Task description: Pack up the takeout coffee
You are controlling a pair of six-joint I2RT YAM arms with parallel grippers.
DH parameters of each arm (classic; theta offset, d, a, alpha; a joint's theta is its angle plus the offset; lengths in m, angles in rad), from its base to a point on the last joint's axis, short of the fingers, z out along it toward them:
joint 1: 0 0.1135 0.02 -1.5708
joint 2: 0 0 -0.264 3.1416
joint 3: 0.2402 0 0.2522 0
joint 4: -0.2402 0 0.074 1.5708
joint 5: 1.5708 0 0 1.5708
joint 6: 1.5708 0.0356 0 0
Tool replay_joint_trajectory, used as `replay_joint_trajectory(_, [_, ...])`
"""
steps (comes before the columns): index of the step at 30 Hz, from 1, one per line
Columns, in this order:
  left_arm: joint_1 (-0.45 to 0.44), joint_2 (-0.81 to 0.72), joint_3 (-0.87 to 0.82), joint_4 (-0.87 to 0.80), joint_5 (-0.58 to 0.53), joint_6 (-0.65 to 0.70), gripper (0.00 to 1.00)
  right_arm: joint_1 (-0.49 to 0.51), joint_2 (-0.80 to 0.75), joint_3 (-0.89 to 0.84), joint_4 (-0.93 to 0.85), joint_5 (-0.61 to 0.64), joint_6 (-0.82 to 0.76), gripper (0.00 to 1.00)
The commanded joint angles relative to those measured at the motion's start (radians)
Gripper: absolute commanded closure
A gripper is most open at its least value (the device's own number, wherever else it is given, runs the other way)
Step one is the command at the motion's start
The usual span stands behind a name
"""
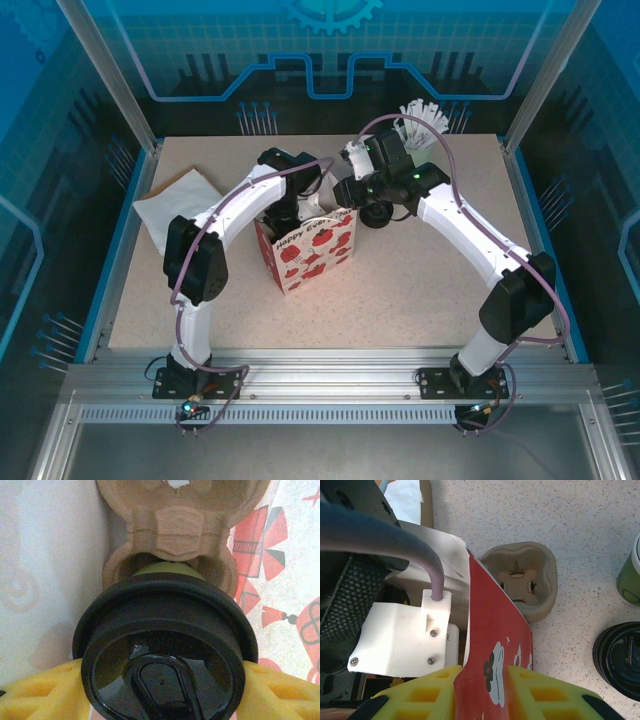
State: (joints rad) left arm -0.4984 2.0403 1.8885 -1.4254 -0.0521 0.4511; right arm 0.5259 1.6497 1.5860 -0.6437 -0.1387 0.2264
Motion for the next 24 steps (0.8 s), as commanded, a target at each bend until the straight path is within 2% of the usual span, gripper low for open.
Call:
replay_joint_trajectory(1, [0.009,0.060,-0.059,0.068,0.012,0.002,0.52,0.018,0.022,0.013,-0.024,-0.007,-0.012,0.71])
replay_joint_trajectory(15, [0.007,0.133,-0.090,0.168,0.029,-0.015,0.52,0.023,0.022,-0.002,-0.016,-0.008,-0.005,0.69])
replay_joint_trajectory(24, [-0.015,0.154,-0.064,0.155,0.023,-0.018,0.50,0.023,0.012,0.002,-0.027,0.007,-0.012,0.65])
